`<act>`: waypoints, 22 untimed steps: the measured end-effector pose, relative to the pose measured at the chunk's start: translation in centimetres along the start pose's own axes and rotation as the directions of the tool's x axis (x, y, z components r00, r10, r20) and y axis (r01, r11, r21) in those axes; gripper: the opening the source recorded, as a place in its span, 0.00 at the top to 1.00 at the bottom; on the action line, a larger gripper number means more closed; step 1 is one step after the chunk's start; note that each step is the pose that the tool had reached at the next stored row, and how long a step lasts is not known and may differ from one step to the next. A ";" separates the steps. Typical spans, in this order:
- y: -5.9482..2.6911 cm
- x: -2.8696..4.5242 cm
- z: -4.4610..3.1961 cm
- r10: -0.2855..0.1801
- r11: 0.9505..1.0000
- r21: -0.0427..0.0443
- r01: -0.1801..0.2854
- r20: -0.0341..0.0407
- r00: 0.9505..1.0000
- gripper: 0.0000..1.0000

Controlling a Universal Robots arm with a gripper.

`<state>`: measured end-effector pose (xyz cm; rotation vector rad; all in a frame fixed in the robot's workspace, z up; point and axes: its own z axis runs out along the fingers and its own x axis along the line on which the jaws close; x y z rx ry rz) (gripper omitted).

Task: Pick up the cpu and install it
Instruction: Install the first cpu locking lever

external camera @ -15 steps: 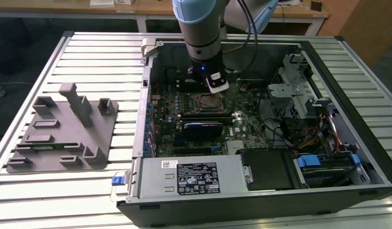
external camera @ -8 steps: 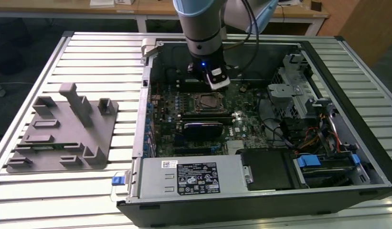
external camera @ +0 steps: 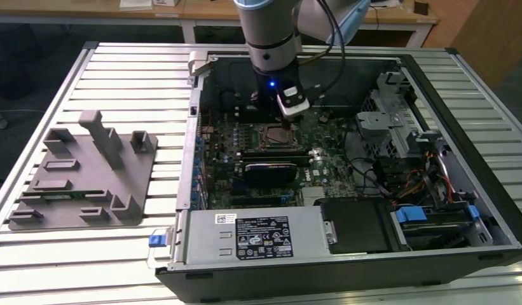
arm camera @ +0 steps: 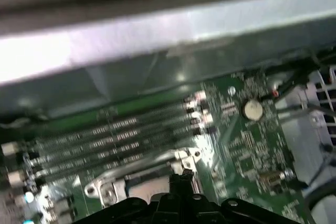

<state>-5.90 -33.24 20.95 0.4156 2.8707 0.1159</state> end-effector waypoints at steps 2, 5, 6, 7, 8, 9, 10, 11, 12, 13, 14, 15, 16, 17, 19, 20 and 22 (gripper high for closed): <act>0.01 -0.03 0.01 -0.002 1.000 0.006 0.002 0.001 1.000 0.89; 0.01 -0.04 0.01 -0.001 1.000 0.006 0.001 0.001 1.000 0.89; 0.01 -0.04 0.01 -0.001 1.000 0.006 0.001 0.001 1.000 0.89; 0.01 -0.04 0.01 -0.002 1.000 0.006 0.002 0.000 1.000 0.89; 0.02 -0.06 0.03 -0.001 1.000 0.008 0.001 -0.005 1.000 0.89; 0.03 -0.08 0.04 -0.001 1.000 0.013 0.001 -0.019 1.000 0.89; 0.04 -0.13 0.06 0.000 1.000 0.019 0.001 -0.037 0.999 0.89; 0.05 -0.18 0.09 0.001 1.000 0.025 0.000 -0.054 0.999 0.89; 0.07 -0.24 0.11 0.002 1.000 0.032 0.000 -0.071 0.997 0.89; 0.08 -0.30 0.13 0.003 0.999 0.038 0.000 -0.088 0.996 0.89; 0.10 -0.35 0.16 0.004 0.999 0.044 0.001 -0.105 0.994 0.89; 0.11 -0.41 0.18 0.005 0.999 0.050 0.001 -0.122 0.993 0.89; 0.13 -0.45 0.21 0.007 0.998 0.056 0.001 -0.138 0.990 0.89; 0.13 -0.47 0.21 0.007 0.998 0.060 0.002 -0.148 0.989 0.89; 0.13 -0.47 0.20 0.008 0.998 0.061 0.002 -0.151 0.988 0.89; 0.13 -0.47 0.20 0.008 0.998 0.061 0.001 -0.152 0.988 0.89; 0.13 -0.47 0.21 0.008 0.998 0.061 0.002 -0.153 0.988 0.89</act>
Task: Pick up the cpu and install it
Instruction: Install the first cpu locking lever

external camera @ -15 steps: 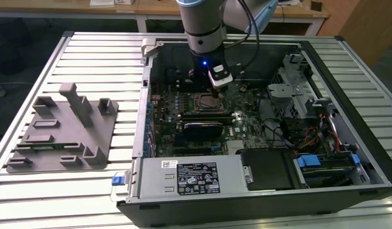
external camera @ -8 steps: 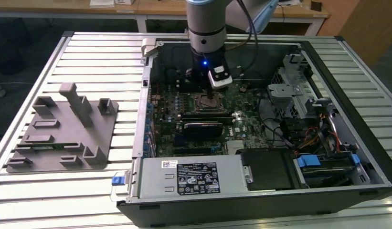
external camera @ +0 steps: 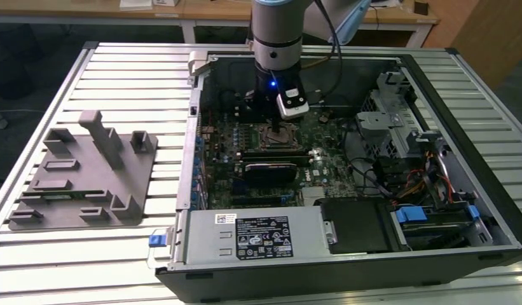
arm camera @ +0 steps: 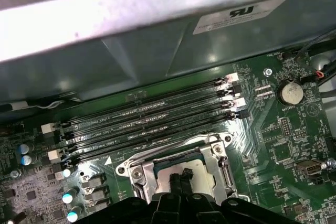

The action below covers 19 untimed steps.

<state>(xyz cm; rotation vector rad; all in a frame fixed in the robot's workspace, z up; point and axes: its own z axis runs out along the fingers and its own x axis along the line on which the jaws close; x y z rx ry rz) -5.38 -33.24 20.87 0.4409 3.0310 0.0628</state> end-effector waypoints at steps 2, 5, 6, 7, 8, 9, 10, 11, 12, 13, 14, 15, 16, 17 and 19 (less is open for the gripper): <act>0.00 -0.01 -0.04 0.000 1.000 0.002 0.000 0.000 1.000 0.89; 0.03 -0.03 -0.45 0.000 1.000 0.003 0.000 0.001 1.000 0.89; 0.04 -0.05 -0.66 0.000 1.000 0.003 0.000 0.001 1.000 0.89; 0.05 -0.06 -0.86 0.000 1.000 0.002 0.000 0.001 1.000 0.89; 0.06 -0.08 -1.07 0.000 1.000 0.003 0.000 0.001 1.000 0.89; 0.07 -0.09 -1.29 0.000 1.000 0.003 0.000 0.001 1.000 0.89; 0.08 -0.11 -1.50 0.000 1.000 0.003 0.000 0.001 1.000 0.89; 0.09 -0.12 -1.74 0.000 1.000 0.003 0.000 0.001 1.000 0.89; 0.11 -0.14 -2.00 0.000 1.000 0.003 0.000 0.001 1.000 0.89; 0.12 -0.16 -2.22 0.000 1.000 0.003 0.000 0.001 1.000 0.89; 0.13 -0.17 -2.41 0.000 1.000 0.002 0.000 0.001 1.000 0.89; 0.13 -0.19 -2.51 0.000 1.000 0.003 0.000 0.001 1.000 0.89; 0.14 -0.20 -2.52 0.000 1.000 0.003 0.000 0.001 1.000 0.89; 0.15 -0.22 -2.52 0.000 1.000 0.003 0.000 0.001 1.000 0.89; 0.16 -0.26 -2.53 -0.001 1.000 0.007 0.001 0.002 1.000 0.89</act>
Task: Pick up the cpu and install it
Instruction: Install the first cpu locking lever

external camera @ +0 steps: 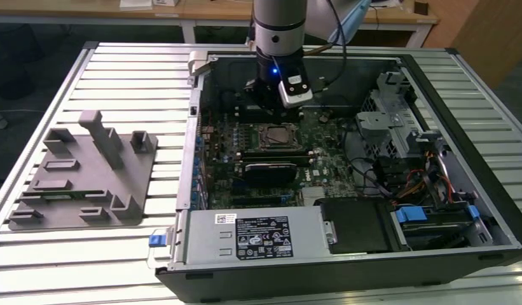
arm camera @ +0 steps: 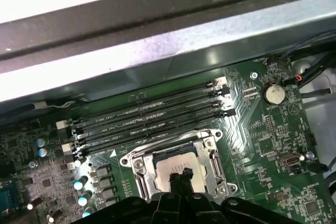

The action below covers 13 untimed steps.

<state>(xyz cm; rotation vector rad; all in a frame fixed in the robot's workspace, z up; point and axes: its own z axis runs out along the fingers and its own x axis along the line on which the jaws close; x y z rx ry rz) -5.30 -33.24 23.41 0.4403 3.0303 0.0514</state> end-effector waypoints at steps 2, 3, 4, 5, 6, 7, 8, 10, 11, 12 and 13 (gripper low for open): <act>0.01 -0.05 0.00 -0.003 1.000 0.008 0.003 0.002 1.000 0.89; 0.02 -0.09 0.01 -0.007 1.000 0.013 0.007 0.004 1.000 0.89; 0.03 -0.13 0.01 -0.010 1.000 0.017 0.010 0.005 1.000 0.89; 0.03 -0.17 0.02 -0.013 1.000 0.019 0.013 0.005 1.000 0.89; 0.02 -0.21 0.01 -0.018 1.000 0.020 0.018 0.005 1.000 0.89; 0.01 -0.25 0.02 -0.022 1.000 0.020 0.022 0.005 1.000 0.89; 0.00 -0.27 0.02 -0.027 0.999 0.019 0.027 0.005 1.000 0.89; -0.03 -0.30 0.03 -0.036 0.999 0.019 0.036 0.004 0.999 0.89; -0.05 -0.32 0.03 -0.041 0.999 0.019 0.041 0.004 0.999 0.89; -0.07 -0.33 0.03 -0.045 0.999 0.018 0.045 0.004 0.999 0.89; -0.10 -0.35 0.03 -0.049 0.999 0.018 0.049 0.004 0.999 0.89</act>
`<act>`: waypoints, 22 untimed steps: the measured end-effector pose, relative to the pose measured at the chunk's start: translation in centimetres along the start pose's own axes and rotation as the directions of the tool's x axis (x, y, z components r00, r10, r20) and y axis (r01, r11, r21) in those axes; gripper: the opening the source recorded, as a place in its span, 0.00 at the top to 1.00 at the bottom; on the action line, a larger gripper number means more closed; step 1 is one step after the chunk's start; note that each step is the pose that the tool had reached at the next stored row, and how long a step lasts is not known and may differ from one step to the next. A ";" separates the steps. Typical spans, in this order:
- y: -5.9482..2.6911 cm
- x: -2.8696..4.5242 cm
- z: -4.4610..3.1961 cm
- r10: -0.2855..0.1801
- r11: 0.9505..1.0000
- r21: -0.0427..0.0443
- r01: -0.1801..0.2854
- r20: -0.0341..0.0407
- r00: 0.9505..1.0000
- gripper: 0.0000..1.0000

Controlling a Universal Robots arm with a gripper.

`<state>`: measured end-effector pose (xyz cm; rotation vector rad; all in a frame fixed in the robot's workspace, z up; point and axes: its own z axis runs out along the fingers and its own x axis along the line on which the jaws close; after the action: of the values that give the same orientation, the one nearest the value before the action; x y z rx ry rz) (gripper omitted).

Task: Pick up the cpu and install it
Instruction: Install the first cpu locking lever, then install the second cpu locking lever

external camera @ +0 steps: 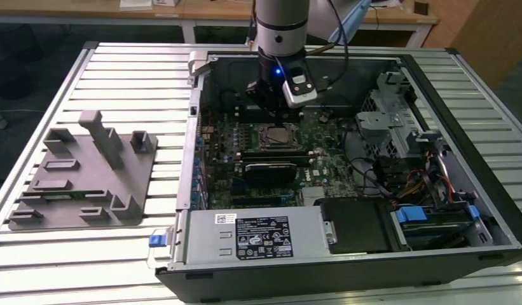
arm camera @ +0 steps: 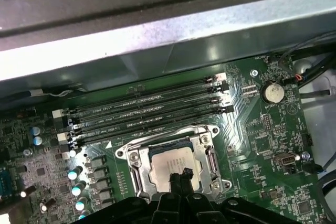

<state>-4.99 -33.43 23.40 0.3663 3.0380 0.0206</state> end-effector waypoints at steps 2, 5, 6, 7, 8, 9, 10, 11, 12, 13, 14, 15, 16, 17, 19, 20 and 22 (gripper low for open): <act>-0.08 -0.03 0.00 -0.007 1.000 -0.001 0.007 0.000 1.000 0.89; -0.25 -0.09 0.01 -0.015 1.000 -0.001 0.015 0.000 1.000 0.89; -0.32 -0.10 0.01 -0.017 1.000 -0.001 0.017 0.000 1.000 0.89; -0.39 -0.12 0.01 -0.019 1.000 -0.002 0.019 0.000 1.000 0.89; -0.47 -0.14 0.02 -0.021 1.000 -0.002 0.021 0.000 1.000 0.89; -0.55 -0.16 0.02 -0.023 1.000 -0.002 0.023 -0.001 1.000 0.89; -0.63 -0.18 0.02 -0.025 1.000 -0.002 0.025 -0.001 1.000 0.89; -0.69 -0.20 0.03 -0.027 1.000 -0.002 0.027 -0.001 1.000 0.89; -0.71 -0.20 0.03 -0.027 1.000 -0.002 0.027 -0.001 1.000 0.89; -0.71 -0.20 0.03 -0.028 1.000 -0.002 0.028 -0.001 1.000 0.89; -0.72 -0.20 0.02 -0.029 1.000 -0.002 0.029 -0.001 1.000 0.89; -0.72 -0.21 0.03 -0.029 1.000 -0.002 0.029 -0.001 1.000 0.89; -0.72 -0.20 0.03 -0.029 1.000 -0.002 0.029 -0.001 1.000 0.89; -0.72 -0.21 0.03 -0.029 1.000 -0.002 0.029 -0.001 1.000 0.89; -0.72 -0.20 0.03 -0.029 1.000 -0.002 0.029 -0.001 1.000 0.89; -0.72 -0.21 0.03 -0.029 1.000 -0.002 0.029 -0.001 1.000 0.89; -0.72 -0.21 0.03 -0.029 1.000 -0.002 0.029 -0.001 1.000 0.89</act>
<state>-4.96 -34.18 23.37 0.3214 3.0433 0.0224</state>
